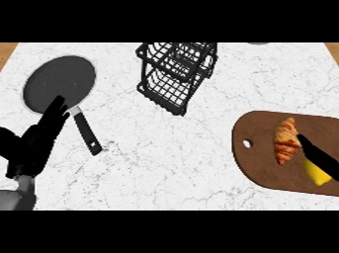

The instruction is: Pick the lemon from the cutting board and place it in the tiered basket

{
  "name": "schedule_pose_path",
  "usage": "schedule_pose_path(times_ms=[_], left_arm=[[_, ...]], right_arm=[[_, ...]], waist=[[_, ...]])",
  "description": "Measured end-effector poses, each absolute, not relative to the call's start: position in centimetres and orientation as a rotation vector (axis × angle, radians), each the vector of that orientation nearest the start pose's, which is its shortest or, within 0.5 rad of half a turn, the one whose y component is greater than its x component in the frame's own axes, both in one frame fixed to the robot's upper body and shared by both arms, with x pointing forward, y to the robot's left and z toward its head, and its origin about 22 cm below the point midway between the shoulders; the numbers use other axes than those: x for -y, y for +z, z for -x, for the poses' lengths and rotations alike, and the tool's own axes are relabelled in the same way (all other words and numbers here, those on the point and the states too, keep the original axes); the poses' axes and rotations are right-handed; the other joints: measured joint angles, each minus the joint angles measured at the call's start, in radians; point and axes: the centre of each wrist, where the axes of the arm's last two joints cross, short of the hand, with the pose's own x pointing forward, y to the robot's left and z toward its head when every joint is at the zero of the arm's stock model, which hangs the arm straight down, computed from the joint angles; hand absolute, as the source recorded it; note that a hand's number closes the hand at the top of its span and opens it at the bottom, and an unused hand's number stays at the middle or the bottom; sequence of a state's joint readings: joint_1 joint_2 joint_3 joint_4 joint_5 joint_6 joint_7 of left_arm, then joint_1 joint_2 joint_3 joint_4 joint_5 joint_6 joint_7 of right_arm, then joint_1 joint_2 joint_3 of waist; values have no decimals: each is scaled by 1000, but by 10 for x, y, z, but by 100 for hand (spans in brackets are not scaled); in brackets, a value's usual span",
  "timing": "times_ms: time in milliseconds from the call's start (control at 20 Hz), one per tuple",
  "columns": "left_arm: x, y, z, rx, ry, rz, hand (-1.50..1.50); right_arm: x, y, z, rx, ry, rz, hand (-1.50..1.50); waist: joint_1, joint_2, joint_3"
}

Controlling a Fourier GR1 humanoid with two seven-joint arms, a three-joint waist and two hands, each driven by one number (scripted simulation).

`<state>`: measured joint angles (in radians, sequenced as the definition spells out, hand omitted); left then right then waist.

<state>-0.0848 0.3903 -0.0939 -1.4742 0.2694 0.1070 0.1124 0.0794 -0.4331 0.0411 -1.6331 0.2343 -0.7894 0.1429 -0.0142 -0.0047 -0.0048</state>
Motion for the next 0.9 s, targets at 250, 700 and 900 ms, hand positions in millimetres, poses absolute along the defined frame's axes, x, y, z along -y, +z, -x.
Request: schedule_pose_path(times_ms=[250, 700, 900], left_arm=[[-297, 26, -258, 1418, -84, -111, 0], [-290, 32, -261, 1421, -111, -79, 0], [-284, 32, -262, 1422, -117, -66, 0]], right_arm=[[350, 44, -200, 1333, 133, 1227, -150], [326, 85, -189, 853, 541, 1095, -150], [293, 117, -201, 776, 589, 1066, -150]], waist=[[2, 1, -6], [25, 5, -7], [36, 6, -3]])
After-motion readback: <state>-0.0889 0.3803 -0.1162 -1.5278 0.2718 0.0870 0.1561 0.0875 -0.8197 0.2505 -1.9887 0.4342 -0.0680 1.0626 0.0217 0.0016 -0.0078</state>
